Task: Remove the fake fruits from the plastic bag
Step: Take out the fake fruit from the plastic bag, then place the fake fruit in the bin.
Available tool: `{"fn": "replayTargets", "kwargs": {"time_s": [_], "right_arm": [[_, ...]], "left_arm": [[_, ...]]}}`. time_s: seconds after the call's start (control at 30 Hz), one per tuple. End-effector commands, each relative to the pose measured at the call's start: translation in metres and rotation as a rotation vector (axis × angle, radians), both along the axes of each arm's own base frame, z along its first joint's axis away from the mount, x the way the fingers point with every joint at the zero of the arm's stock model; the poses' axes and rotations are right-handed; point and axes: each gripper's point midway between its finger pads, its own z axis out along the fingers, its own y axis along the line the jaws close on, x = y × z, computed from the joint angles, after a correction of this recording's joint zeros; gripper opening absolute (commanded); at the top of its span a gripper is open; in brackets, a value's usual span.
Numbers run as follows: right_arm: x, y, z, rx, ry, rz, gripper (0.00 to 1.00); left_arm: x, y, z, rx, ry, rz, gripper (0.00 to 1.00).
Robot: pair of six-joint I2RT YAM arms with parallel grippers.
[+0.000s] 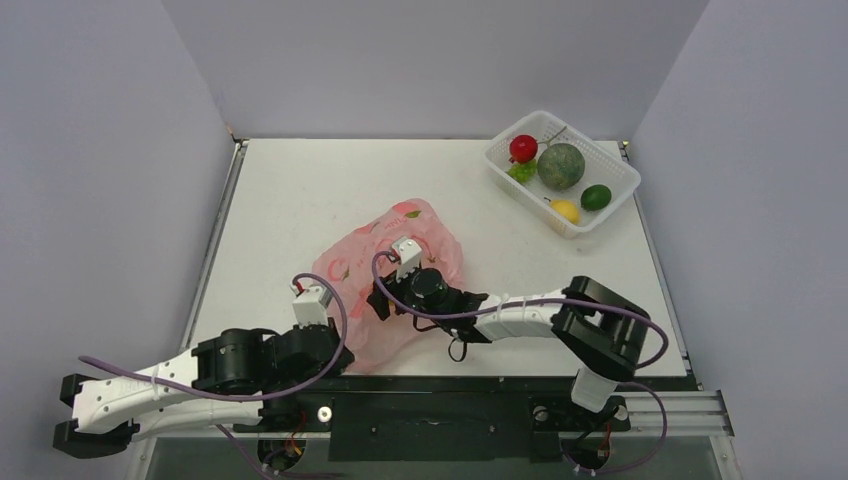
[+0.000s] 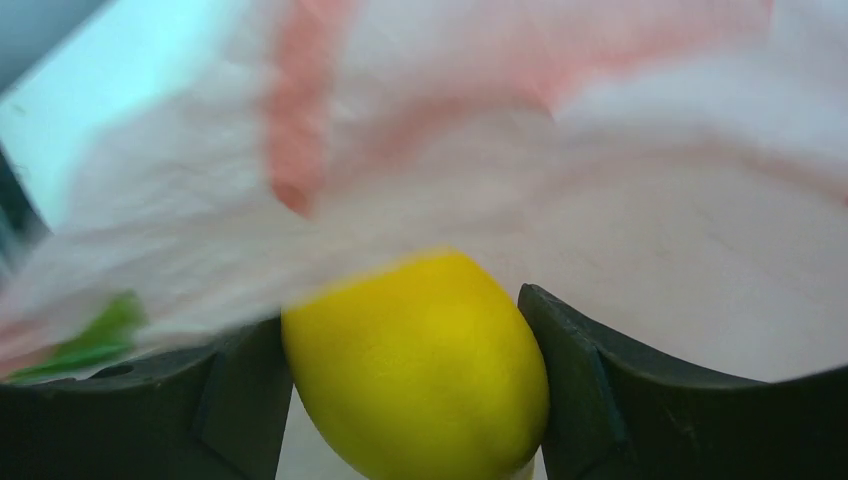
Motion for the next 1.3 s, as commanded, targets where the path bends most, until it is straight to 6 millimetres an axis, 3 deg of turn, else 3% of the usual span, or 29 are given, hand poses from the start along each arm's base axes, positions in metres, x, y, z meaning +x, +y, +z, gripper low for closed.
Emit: {"fn": "replayTargets", "kwargs": {"time_s": [0.0, 0.03, 0.2, 0.33, 0.53, 0.67, 0.7, 0.73, 0.77, 0.8, 0.87, 0.9, 0.93, 0.97, 1.0, 1.03, 1.07, 1.1, 1.13, 1.17, 1.2, 1.23, 1.27], "right_arm": [[-0.012, -0.004, 0.06, 0.123, -0.069, 0.038, 0.0], [-0.013, -0.007, 0.072, 0.152, -0.083, 0.04, 0.0], [-0.026, -0.02, 0.087, 0.18, -0.09, 0.069, 0.0], [-0.034, -0.038, 0.121, 0.256, -0.128, 0.071, 0.0], [-0.007, -0.088, 0.179, 0.286, -0.237, -0.126, 0.0], [0.042, -0.138, 0.206, 0.293, -0.28, -0.363, 0.0], [0.062, -0.16, 0.213, 0.29, -0.298, -0.46, 0.0], [0.074, -0.171, 0.208, 0.259, -0.292, -0.526, 0.0], [0.092, -0.191, 0.22, 0.264, -0.307, -0.604, 0.0], [0.104, -0.201, 0.211, 0.23, -0.287, -0.66, 0.0], [0.141, -0.24, 0.215, 0.209, -0.288, -0.805, 0.0], [0.154, -0.248, 0.202, 0.171, -0.267, -0.841, 0.0], [0.167, -0.269, 0.207, 0.162, -0.278, -0.916, 0.0], [0.178, -0.276, 0.191, 0.12, -0.258, -0.951, 0.0], [0.189, -0.296, 0.194, 0.112, -0.266, -1.014, 0.0], [0.199, -0.302, 0.18, 0.078, -0.247, -1.04, 0.0], [0.209, -0.32, 0.184, 0.077, -0.253, -1.087, 0.0], [0.219, -0.327, 0.168, 0.038, -0.224, -1.105, 0.0], [0.23, -0.343, 0.173, 0.035, -0.224, -1.146, 0.0], [0.237, -0.351, 0.153, -0.017, -0.174, -1.166, 0.0], [0.247, -0.366, 0.158, -0.015, -0.172, -1.197, 0.0], [0.254, -0.372, 0.138, -0.058, -0.123, -1.208, 0.0], [0.263, -0.384, 0.145, -0.045, -0.12, -1.223, 0.0]], "left_arm": [[0.011, -0.017, 0.024, -0.081, -0.063, 0.001, 0.0], [0.012, -0.02, 0.025, -0.079, -0.069, -0.004, 0.0], [0.019, -0.027, 0.031, -0.061, -0.087, -0.022, 0.0], [0.03, -0.031, 0.031, -0.045, -0.085, -0.024, 0.0], [0.055, -0.029, 0.023, -0.011, -0.068, -0.015, 0.0], [0.072, -0.03, 0.021, -0.002, -0.058, -0.016, 0.0], [0.077, -0.029, 0.022, -0.003, -0.061, -0.006, 0.0], [0.082, -0.03, 0.022, -0.001, -0.064, -0.008, 0.0], [0.084, -0.031, 0.023, -0.002, -0.07, -0.018, 0.0], [0.089, -0.033, 0.024, -0.006, -0.078, -0.014, 0.0], [0.097, -0.036, 0.025, -0.003, -0.095, -0.023, 0.0], [0.101, -0.038, 0.025, 0.0, -0.107, -0.038, 0.0], [0.106, -0.036, 0.02, 0.018, -0.097, -0.028, 0.0], [0.109, -0.035, 0.02, 0.03, -0.101, -0.035, 0.0], [0.114, -0.033, 0.018, 0.043, -0.096, -0.025, 0.0], [0.116, -0.031, 0.017, 0.057, -0.097, -0.029, 0.0], [0.121, -0.028, 0.017, 0.065, -0.095, -0.015, 0.0], [0.123, -0.027, 0.017, 0.069, -0.098, -0.015, 0.0], [0.127, -0.025, 0.019, 0.066, -0.101, -0.004, 0.0], [0.128, -0.025, 0.02, 0.061, -0.104, -0.008, 0.0], [0.131, -0.023, 0.022, 0.053, -0.108, 0.001, 0.0], [0.131, -0.024, 0.025, 0.042, -0.111, -0.011, 0.0], [0.133, -0.024, 0.028, 0.034, -0.117, -0.009, 0.03]]}}
